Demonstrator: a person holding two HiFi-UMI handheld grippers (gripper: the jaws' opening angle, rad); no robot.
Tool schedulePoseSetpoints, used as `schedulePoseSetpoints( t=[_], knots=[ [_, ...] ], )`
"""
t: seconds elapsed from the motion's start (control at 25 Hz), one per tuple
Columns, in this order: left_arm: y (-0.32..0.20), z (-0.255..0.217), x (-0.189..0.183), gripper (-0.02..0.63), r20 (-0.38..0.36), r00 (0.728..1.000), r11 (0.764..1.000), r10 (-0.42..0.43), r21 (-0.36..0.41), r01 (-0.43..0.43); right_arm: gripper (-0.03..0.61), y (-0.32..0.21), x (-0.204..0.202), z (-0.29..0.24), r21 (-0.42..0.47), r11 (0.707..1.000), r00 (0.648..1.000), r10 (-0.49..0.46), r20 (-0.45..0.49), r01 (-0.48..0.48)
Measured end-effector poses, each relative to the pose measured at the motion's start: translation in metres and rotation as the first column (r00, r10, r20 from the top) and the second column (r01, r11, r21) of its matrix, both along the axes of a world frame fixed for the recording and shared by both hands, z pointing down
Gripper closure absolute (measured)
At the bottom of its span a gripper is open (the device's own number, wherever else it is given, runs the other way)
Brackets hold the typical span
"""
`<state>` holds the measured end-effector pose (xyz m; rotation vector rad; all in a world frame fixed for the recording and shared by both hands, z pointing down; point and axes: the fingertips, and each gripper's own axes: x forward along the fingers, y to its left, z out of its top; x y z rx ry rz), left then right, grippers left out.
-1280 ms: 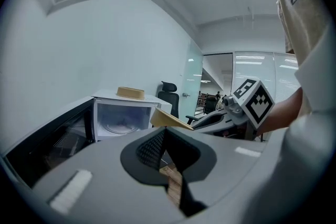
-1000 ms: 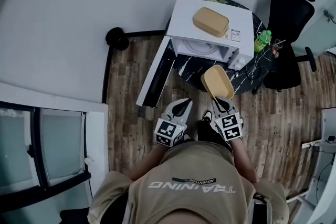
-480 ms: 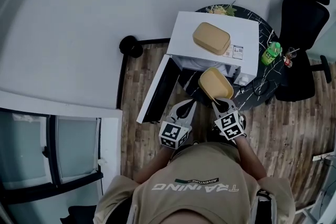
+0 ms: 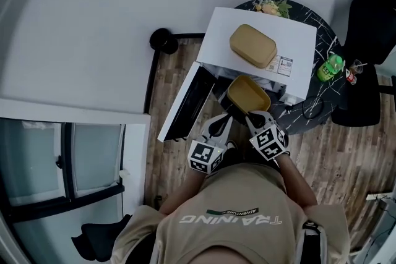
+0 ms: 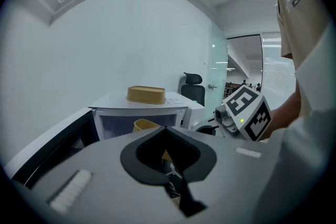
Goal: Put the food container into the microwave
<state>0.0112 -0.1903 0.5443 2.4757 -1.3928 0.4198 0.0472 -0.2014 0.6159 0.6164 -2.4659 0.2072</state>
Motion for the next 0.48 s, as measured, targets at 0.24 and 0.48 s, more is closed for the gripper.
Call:
schedulePoseSetpoints(
  t=[0.24,0.48],
  knots=[
    [-0.011,0.006,-0.003,0.611,0.003,1.000,1.000,0.001,-0.015,-0.001,0.566,-0.011,-0.001,0.013,-0.028,1.000,1.000,-0.009,-0.015,0.008],
    [-0.030,0.016,-0.002,0.611,-0.025,0.998,0.998,0.053,-0.022,-0.053,0.566,-0.019,-0.003,0.021,-0.041,0.999,0.999,0.009,-0.048,-0.011]
  ],
)
